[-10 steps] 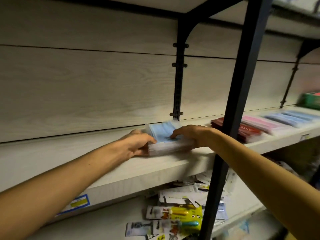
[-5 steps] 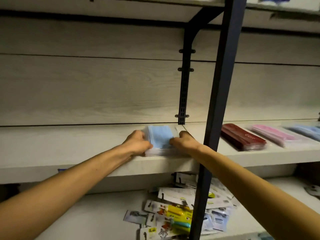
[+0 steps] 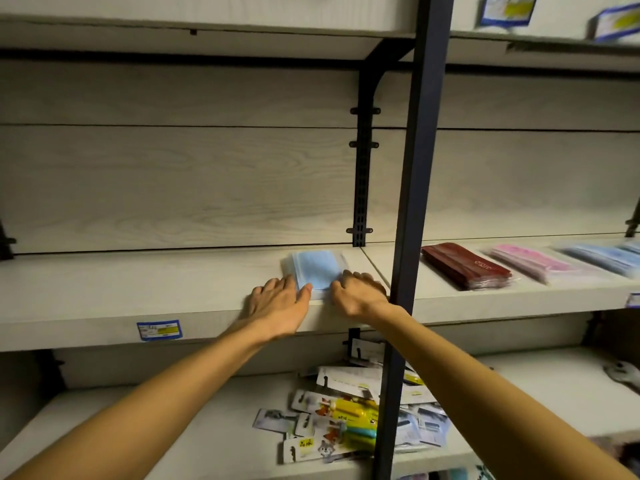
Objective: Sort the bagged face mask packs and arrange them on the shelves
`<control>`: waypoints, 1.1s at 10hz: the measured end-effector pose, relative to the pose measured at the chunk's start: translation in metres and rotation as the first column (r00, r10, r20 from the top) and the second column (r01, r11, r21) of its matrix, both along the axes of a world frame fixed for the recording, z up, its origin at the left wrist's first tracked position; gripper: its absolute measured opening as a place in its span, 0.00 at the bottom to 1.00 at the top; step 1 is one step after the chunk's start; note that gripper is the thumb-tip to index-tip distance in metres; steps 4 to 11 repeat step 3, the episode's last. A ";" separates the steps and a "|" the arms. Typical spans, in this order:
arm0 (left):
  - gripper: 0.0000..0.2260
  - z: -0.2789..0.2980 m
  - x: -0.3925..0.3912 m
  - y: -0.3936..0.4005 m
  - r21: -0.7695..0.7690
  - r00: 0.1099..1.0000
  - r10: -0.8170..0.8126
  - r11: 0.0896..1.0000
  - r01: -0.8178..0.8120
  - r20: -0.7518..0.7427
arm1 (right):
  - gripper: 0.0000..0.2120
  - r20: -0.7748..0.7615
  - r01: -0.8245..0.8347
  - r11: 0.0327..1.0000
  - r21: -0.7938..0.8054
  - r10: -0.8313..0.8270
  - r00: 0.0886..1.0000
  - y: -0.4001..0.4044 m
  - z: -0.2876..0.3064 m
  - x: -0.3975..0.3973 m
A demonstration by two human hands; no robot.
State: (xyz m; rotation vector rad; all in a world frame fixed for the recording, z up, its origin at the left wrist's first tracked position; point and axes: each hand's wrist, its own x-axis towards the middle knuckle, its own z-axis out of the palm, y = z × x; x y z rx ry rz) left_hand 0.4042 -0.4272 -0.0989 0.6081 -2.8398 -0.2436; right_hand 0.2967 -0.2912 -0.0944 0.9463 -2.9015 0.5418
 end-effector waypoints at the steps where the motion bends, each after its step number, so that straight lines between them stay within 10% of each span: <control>1: 0.27 0.005 0.006 0.005 -0.032 1.000 -0.015 0.999 0.015 -0.022 | 0.20 0.019 0.011 1.000 -0.017 -0.010 1.000 0.000 -0.001 0.004; 3: 0.31 0.004 0.034 0.013 0.017 0.989 -0.023 1.000 0.026 -0.149 | 0.30 -0.091 -0.212 0.957 -0.198 0.198 0.976 0.055 -0.015 0.043; 11: 0.31 0.004 0.034 0.013 0.017 0.989 -0.023 1.000 0.026 -0.149 | 0.30 -0.091 -0.212 0.957 -0.198 0.198 0.976 0.055 -0.015 0.043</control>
